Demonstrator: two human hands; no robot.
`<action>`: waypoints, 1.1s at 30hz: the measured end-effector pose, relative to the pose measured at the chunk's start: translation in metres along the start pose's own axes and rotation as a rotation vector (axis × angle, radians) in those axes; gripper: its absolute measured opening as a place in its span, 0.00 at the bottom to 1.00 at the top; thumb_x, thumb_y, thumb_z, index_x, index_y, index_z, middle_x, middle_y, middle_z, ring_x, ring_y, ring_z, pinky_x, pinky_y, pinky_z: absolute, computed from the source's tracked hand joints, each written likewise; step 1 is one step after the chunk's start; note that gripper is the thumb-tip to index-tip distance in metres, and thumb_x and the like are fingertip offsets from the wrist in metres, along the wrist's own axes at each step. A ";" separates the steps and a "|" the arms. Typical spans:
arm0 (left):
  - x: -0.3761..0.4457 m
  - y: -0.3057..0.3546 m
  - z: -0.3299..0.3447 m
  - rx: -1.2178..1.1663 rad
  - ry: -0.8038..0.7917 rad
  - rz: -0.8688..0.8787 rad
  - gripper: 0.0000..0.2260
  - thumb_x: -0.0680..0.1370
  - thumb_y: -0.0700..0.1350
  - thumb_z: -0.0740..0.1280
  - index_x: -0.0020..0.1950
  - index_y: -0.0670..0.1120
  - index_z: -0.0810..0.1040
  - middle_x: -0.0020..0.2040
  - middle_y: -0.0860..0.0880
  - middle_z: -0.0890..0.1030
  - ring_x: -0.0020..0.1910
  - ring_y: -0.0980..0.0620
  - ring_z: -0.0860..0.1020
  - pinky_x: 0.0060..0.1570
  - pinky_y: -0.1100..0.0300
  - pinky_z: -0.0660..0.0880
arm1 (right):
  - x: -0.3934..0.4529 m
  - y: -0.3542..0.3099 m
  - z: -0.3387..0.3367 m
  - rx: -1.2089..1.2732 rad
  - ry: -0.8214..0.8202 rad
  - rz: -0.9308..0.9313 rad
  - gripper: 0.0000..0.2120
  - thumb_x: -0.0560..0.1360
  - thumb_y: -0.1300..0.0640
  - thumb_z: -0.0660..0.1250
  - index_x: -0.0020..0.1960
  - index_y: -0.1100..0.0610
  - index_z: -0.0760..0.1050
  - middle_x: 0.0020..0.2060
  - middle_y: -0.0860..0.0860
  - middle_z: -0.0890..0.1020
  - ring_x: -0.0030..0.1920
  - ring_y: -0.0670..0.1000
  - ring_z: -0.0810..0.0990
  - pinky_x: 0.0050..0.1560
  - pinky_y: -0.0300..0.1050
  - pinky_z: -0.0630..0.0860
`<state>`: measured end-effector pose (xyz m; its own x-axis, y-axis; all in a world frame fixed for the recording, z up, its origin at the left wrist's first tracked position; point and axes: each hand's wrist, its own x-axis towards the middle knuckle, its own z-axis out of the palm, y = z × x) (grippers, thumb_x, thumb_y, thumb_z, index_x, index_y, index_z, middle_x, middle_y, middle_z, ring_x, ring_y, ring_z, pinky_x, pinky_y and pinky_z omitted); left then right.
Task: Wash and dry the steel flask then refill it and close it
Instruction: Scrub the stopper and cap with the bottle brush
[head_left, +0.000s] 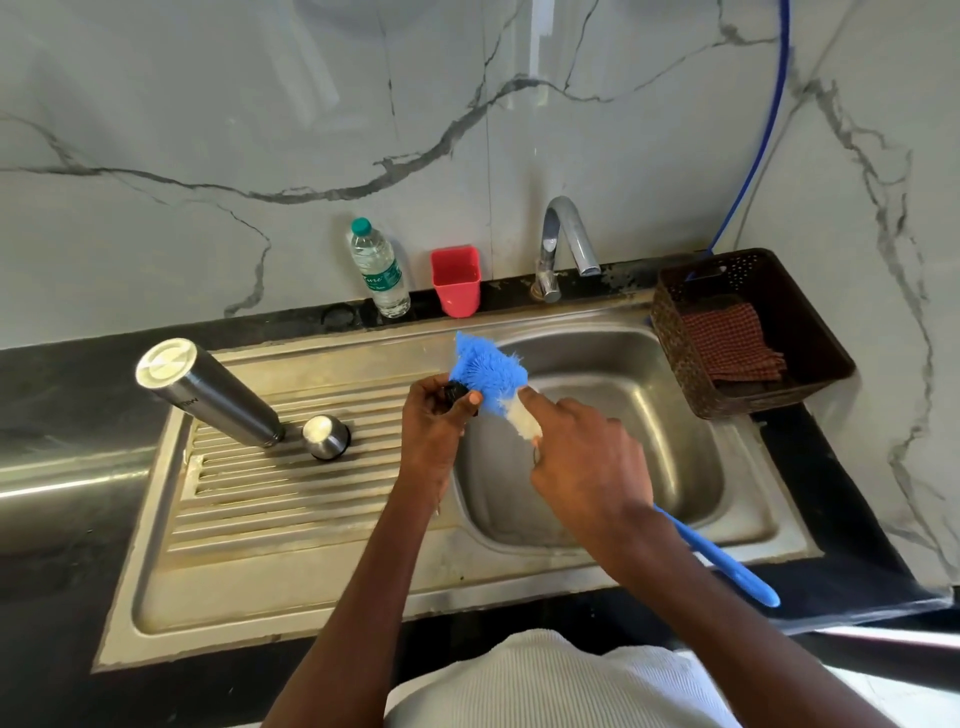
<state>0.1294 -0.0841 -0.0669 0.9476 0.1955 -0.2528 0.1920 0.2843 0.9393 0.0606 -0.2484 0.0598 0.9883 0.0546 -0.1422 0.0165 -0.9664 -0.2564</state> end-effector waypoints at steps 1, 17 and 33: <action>-0.001 0.000 0.000 0.016 0.013 0.017 0.25 0.69 0.44 0.82 0.60 0.39 0.76 0.50 0.40 0.83 0.39 0.53 0.81 0.38 0.61 0.75 | -0.005 -0.002 -0.004 -0.013 0.003 -0.007 0.28 0.79 0.57 0.64 0.76 0.42 0.63 0.54 0.49 0.79 0.51 0.59 0.82 0.45 0.49 0.73; 0.002 0.021 0.011 0.326 -0.056 0.350 0.27 0.66 0.30 0.81 0.62 0.39 0.75 0.58 0.42 0.83 0.54 0.44 0.83 0.53 0.53 0.81 | 0.032 0.041 0.023 1.209 -0.297 0.557 0.14 0.79 0.62 0.69 0.61 0.48 0.82 0.41 0.56 0.86 0.23 0.45 0.73 0.19 0.33 0.61; -0.015 0.003 0.005 0.341 -0.118 0.288 0.15 0.74 0.36 0.76 0.57 0.44 0.76 0.58 0.44 0.83 0.57 0.43 0.83 0.58 0.45 0.81 | 0.026 0.034 0.040 1.238 -0.335 0.574 0.14 0.78 0.62 0.71 0.60 0.48 0.82 0.41 0.58 0.86 0.29 0.48 0.71 0.21 0.35 0.58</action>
<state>0.1167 -0.0906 -0.0591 0.9935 0.1073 0.0392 -0.0291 -0.0944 0.9951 0.0804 -0.2699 0.0091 0.7266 -0.0408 -0.6859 -0.6871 -0.0388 -0.7256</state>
